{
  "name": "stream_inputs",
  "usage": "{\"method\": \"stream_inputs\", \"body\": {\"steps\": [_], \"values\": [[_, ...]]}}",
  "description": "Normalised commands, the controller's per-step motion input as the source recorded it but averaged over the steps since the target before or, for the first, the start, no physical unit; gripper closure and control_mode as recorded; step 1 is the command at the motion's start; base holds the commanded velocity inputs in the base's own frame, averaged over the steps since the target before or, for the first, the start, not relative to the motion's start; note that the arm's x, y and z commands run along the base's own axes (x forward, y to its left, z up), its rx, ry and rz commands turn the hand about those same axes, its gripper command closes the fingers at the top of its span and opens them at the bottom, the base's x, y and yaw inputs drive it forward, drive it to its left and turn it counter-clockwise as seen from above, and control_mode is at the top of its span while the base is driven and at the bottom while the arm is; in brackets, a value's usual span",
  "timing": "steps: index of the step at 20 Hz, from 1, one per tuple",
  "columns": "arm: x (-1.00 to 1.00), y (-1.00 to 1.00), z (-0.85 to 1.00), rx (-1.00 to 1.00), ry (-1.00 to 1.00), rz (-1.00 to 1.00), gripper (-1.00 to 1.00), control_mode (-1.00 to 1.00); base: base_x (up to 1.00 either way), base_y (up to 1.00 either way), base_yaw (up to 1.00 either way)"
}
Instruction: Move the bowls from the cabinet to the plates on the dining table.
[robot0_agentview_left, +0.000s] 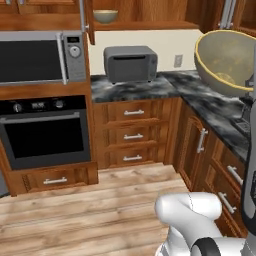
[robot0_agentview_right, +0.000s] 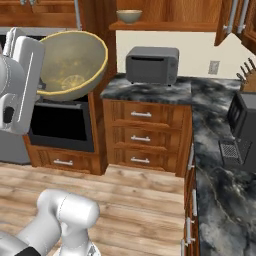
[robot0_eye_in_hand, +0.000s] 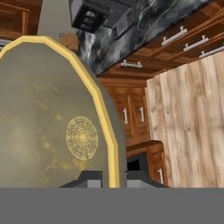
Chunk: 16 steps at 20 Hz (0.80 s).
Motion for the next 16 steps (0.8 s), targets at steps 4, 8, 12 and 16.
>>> {"method": "stream_inputs", "body": {"steps": [4, 8, 12, 16], "values": [[0.00, 0.00, 0.00, 0.00, 0.00, 0.00, 1.00, 1.00, -0.62, 0.36, 0.00], [0.00, 0.00, 0.00, 0.00, 0.00, 0.00, 1.00, 1.00, -0.62, 0.36, 0.00], [0.00, 0.00, 0.00, 0.00, 0.00, 0.00, 1.00, 1.00, -0.62, 0.36, 0.00], [0.00, 0.00, 0.00, 0.00, 0.00, 0.00, 1.00, 1.00, -0.62, 0.35, 0.00]]}}
